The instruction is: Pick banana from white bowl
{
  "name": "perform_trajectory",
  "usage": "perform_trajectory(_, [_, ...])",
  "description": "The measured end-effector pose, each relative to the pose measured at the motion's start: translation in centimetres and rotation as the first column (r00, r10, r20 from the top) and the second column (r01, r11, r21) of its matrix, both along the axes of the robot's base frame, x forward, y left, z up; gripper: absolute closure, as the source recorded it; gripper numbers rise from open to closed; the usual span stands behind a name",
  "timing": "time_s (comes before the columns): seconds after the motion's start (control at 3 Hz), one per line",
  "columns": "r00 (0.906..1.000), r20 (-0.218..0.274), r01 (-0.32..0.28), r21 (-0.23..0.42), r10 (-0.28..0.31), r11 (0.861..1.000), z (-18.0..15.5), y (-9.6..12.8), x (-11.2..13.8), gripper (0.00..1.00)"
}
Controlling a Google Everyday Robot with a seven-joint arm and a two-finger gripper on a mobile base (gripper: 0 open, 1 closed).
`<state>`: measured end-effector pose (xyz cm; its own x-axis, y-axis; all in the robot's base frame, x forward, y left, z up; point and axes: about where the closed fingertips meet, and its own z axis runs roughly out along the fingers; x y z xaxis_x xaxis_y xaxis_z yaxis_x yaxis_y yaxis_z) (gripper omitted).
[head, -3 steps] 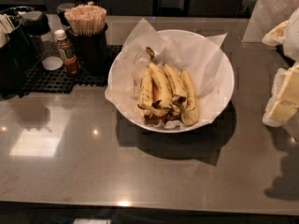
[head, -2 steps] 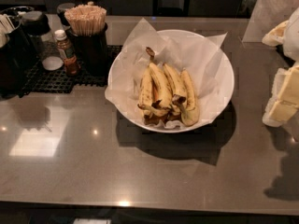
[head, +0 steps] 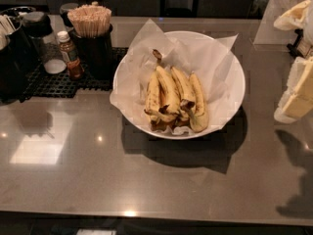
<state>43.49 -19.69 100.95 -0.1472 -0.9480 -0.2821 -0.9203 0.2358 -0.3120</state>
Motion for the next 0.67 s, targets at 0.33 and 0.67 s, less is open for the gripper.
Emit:
perform_trajectory(0.33, [0.9971,0.034,-0.071,0.065,0.068,0.995,1.8,1.4,-0.3,0.0])
perform_trajectory(0.67, [0.9843,0.034,-0.176,0.172,0.173,0.969,2.5,4.6,-0.9,0.0])
